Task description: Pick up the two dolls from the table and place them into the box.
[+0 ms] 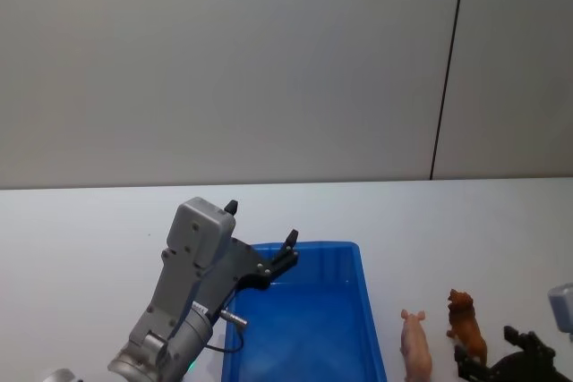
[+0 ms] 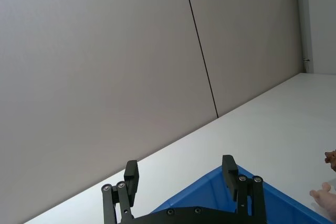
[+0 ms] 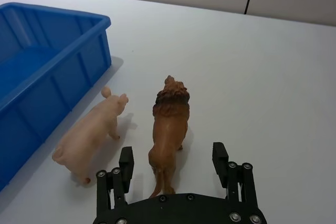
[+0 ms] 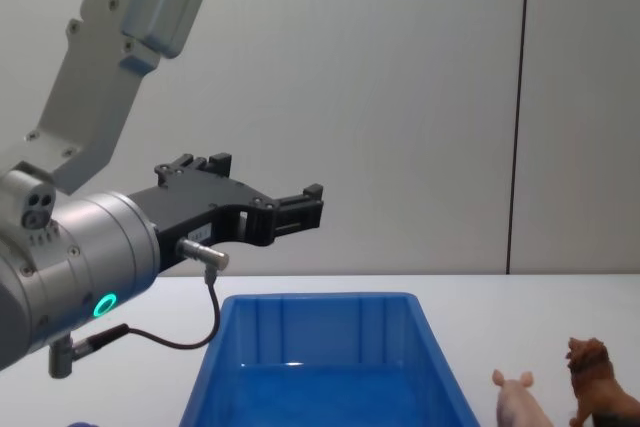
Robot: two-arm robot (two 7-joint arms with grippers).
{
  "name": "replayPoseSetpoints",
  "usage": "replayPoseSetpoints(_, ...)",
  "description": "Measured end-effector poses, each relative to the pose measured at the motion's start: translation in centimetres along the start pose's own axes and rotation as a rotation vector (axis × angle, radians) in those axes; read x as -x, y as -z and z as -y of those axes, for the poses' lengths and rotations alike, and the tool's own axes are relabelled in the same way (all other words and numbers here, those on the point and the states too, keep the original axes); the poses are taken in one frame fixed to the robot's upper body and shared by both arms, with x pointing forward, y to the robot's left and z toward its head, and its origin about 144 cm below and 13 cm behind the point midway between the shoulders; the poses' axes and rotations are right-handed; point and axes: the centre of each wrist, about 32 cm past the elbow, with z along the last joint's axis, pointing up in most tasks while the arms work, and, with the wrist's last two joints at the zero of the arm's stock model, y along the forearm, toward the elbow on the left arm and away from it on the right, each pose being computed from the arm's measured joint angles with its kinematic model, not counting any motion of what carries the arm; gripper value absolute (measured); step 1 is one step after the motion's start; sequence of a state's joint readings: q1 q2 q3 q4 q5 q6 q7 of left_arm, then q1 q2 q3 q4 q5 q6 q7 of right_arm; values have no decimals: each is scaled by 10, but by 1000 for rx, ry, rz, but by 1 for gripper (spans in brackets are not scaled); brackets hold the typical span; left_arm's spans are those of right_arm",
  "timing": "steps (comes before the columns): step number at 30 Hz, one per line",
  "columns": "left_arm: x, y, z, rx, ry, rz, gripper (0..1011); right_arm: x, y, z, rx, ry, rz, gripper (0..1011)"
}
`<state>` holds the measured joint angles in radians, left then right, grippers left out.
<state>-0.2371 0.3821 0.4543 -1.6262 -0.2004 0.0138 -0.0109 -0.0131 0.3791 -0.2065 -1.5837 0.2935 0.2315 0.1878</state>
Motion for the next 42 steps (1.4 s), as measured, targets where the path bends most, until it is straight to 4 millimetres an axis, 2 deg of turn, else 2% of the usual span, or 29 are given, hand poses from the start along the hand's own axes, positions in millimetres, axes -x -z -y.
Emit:
replayPoseSetpoints(2, 0, 0, 0, 0, 0, 0, 1001, 0, 1, -2, 7, -4, -4, 929)
replayPoseSetpoints(5, 0, 0, 0, 0, 0, 0, 1001, 1, 3, -7, 17, -14, -15, 815)
replayPoseSetpoints(9, 0, 0, 0, 0, 0, 0, 1001, 1, 4, -10, 24, -21, -24, 746)
replayPoseSetpoints(11, 0, 0, 0, 0, 0, 0, 1001, 2, 5, -12, 26, -24, -27, 646)
replayPoseSetpoints(13, 0, 0, 0, 0, 0, 0, 1001, 2, 5, -13, 25, -26, -30, 616)
replayPoseSetpoints(15, 0, 0, 0, 0, 0, 0, 1001, 2, 5, -14, 22, -27, -31, 534)
replayPoseSetpoints(16, 0, 0, 0, 0, 0, 0, 1001, 2, 5, -15, 18, -27, -31, 534)
replayPoseSetpoints(18, 0, 0, 0, 0, 0, 0, 1001, 2, 5, -16, 13, -28, -32, 427)
replayPoseSetpoints(22, 0, 0, 0, 0, 0, 0, 1001, 3, 3, -17, -9, -25, -30, 348)
replayPoseSetpoints(23, 0, 0, 0, 0, 0, 0, 1001, 3, 3, -17, -12, -24, -29, 301)
replayPoseSetpoints(30, 0, 0, 0, 0, 0, 0, 1001, 4, -6, -19, -67, -7, -9, 294)
replayPoseSetpoints(42, 0, 0, 0, 0, 0, 0, 1001, 12, -44, -24, -196, -53, 54, 294)
